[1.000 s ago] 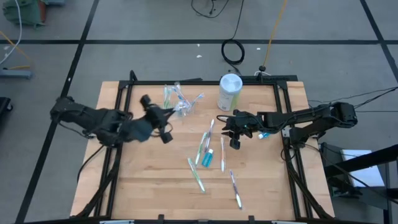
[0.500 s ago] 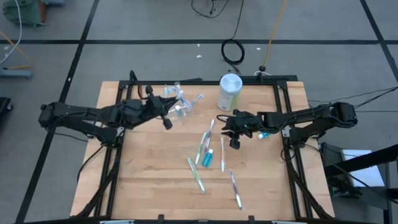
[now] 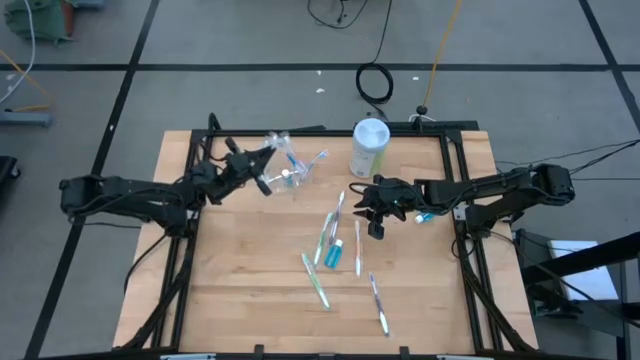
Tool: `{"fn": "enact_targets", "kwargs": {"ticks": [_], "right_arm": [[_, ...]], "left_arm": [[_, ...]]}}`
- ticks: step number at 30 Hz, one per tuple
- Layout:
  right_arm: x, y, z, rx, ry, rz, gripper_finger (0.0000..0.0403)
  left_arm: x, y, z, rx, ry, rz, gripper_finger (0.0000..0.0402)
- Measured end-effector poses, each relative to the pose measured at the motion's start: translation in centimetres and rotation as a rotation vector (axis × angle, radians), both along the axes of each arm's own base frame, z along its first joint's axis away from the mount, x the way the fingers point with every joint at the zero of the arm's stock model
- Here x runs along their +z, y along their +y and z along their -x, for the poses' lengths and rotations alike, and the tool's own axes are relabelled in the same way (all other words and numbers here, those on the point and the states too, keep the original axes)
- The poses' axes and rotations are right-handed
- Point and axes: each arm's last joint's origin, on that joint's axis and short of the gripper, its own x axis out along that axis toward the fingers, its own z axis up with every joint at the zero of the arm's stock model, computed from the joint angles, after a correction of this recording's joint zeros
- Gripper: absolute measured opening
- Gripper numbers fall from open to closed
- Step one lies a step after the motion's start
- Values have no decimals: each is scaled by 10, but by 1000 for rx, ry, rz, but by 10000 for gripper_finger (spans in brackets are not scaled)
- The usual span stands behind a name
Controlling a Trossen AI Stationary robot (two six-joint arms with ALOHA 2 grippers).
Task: Pick & Place toothbrushing station
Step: Put the orange toothbrush into the transparent organizer
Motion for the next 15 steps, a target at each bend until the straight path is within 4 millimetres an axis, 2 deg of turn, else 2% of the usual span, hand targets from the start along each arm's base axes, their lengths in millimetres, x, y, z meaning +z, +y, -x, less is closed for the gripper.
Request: {"fn": "enact_targets", "kwargs": {"ticks": [6, 10, 15], "right_arm": [[0, 0, 0, 0, 0, 0, 84], [0, 0, 0, -1, 0, 0, 84], [1, 0, -1, 0, -16, 4, 84]], "left_arm": [[-34, 9, 14, 26, -14, 61, 6], [-44, 12, 21, 20, -69, 84, 6], [-57, 15, 19, 22, -37, 134, 6]]}}
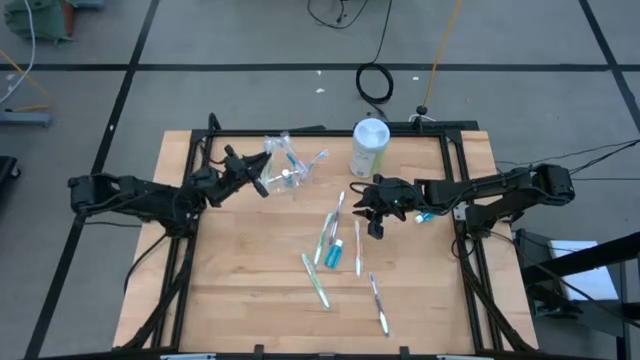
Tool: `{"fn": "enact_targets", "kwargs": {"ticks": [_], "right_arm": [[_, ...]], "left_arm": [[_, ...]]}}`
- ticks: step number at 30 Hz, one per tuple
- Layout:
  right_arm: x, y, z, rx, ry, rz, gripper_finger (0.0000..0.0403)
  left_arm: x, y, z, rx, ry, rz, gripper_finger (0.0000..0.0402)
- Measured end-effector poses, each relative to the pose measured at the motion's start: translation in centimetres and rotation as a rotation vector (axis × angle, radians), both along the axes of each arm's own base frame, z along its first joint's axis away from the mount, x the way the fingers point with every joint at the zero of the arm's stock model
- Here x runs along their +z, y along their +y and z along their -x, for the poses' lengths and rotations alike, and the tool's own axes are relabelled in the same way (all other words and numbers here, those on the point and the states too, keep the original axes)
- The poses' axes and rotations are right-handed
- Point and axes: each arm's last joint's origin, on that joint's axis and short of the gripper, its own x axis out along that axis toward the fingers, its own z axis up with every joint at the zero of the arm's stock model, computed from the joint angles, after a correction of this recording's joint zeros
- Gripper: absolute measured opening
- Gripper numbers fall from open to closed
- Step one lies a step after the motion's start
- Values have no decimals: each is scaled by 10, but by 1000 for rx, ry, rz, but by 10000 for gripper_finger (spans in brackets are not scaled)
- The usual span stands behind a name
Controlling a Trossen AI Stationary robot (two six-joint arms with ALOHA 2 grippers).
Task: Pick & Place toothbrushing station
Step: Put the orange toothbrush into the transparent organizer
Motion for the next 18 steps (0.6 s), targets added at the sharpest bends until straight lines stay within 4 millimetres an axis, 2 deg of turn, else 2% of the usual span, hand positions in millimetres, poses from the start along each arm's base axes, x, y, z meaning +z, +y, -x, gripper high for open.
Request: {"fn": "enact_targets", "kwargs": {"ticks": [5, 11, 18], "right_arm": [[6, 0, -4, 1, -79, 4, 84], [9, 0, -6, 3, -110, 9, 84], [9, -1, -6, 14, -107, 29, 84]], "left_arm": [[-10, 2, -5, 0, 4, 43, 6], [-14, 6, -8, 110, -105, 121, 6], [-28, 1, -15, 131, -55, 162, 6]]}}
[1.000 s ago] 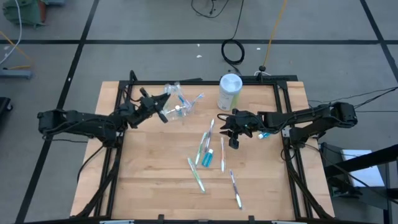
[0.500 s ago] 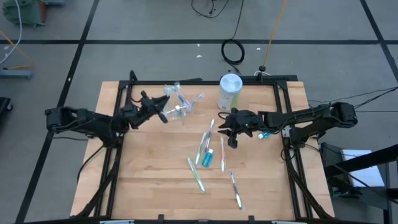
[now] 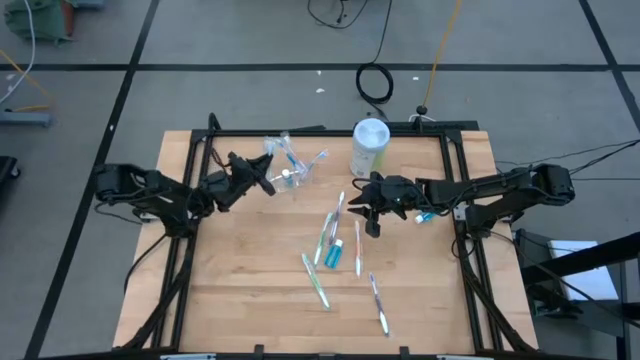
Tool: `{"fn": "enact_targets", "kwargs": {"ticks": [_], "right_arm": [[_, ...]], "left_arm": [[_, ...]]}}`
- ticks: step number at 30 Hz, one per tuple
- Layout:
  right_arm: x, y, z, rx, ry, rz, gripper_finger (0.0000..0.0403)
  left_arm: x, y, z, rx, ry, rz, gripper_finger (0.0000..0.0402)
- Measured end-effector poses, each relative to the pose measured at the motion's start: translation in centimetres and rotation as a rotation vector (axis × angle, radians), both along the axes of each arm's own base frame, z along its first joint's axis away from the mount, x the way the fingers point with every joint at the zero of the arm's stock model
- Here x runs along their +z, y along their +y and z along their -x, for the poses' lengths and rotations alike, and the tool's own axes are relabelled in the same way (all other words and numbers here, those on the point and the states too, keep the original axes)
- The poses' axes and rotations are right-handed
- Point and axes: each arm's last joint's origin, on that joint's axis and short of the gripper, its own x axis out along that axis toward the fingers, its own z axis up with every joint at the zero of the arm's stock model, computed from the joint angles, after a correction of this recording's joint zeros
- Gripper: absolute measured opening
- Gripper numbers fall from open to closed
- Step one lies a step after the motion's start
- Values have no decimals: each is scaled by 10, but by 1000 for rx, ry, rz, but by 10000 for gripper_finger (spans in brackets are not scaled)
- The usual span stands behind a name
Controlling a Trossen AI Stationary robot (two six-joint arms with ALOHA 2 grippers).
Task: Pick & Place toothbrushing station
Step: Put the orange toothbrush into the transparent organizer
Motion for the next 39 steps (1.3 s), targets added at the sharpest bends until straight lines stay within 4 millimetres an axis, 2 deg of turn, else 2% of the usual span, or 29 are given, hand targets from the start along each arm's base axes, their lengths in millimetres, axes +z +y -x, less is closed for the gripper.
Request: {"fn": "enact_targets", "kwargs": {"ticks": [9, 24, 36, 39], "right_arm": [[0, 0, 0, -1, 1, 1, 84], [3, 0, -1, 19, -27, 39, 84], [5, 0, -2, 20, -51, 44, 84], [5, 0, -2, 20, -51, 42, 84]], "left_arm": [[-10, -5, -2, 119, -64, 118, 8], [-25, -16, -4, 94, 30, 204, 24], [-27, -16, -4, 89, 65, 205, 26], [-27, -16, -4, 83, 67, 205, 38]]}}
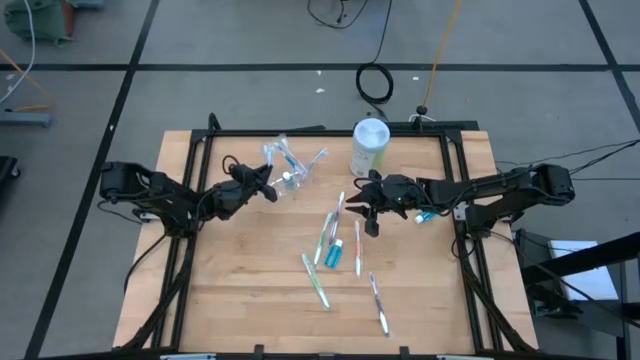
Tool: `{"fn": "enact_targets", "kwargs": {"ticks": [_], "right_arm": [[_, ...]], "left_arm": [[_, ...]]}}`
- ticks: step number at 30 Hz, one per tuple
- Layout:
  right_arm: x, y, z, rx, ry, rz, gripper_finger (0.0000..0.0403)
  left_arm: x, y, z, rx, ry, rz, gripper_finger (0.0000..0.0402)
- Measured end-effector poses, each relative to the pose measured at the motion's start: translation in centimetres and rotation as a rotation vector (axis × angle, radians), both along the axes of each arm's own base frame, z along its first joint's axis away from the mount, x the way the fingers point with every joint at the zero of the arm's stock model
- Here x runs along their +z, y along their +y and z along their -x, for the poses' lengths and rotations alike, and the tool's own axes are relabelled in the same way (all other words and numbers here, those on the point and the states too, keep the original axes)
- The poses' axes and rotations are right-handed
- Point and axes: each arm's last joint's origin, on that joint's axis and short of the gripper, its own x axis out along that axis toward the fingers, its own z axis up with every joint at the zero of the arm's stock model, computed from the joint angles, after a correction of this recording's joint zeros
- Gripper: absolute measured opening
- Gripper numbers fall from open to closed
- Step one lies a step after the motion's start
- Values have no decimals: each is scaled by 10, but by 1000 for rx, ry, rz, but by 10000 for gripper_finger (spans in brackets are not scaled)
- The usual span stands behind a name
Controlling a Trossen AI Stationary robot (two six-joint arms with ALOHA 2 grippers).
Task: Pick & Place toothbrushing station
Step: Put the orange toothbrush into the transparent organizer, then put the mouthwash into the transparent organizer
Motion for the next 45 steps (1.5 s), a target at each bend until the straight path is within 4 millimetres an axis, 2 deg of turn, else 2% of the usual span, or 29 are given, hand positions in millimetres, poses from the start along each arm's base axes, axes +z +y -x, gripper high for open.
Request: {"fn": "enact_targets", "kwargs": {"ticks": [6, 13, 19, 33, 37, 42, 45], "right_arm": [[0, 2, 0, 5, 1, -2, 95], [-1, 2, 1, 1, 15, 0, 149], [-5, 2, 3, 10, 65, 13, 173], [-6, 1, 3, 10, 70, 16, 171], [-6, 1, 3, 10, 70, 16, 171], [-6, 1, 3, 10, 66, 16, 171], [-6, 1, 3, 10, 66, 16, 171]], "left_arm": [[-1, 0, 0, -1, 2, 5, 106], [0, -6, -2, -55, 18, -8, 167], [4, -12, -2, -57, 24, -39, 176], [33, -38, 2, -149, -66, -116, 177], [47, -51, -12, -254, -10, -157, 177], [82, -66, -46, -335, 159, -178, 177], [106, -71, -65, -391, 274, -105, 177]]}}
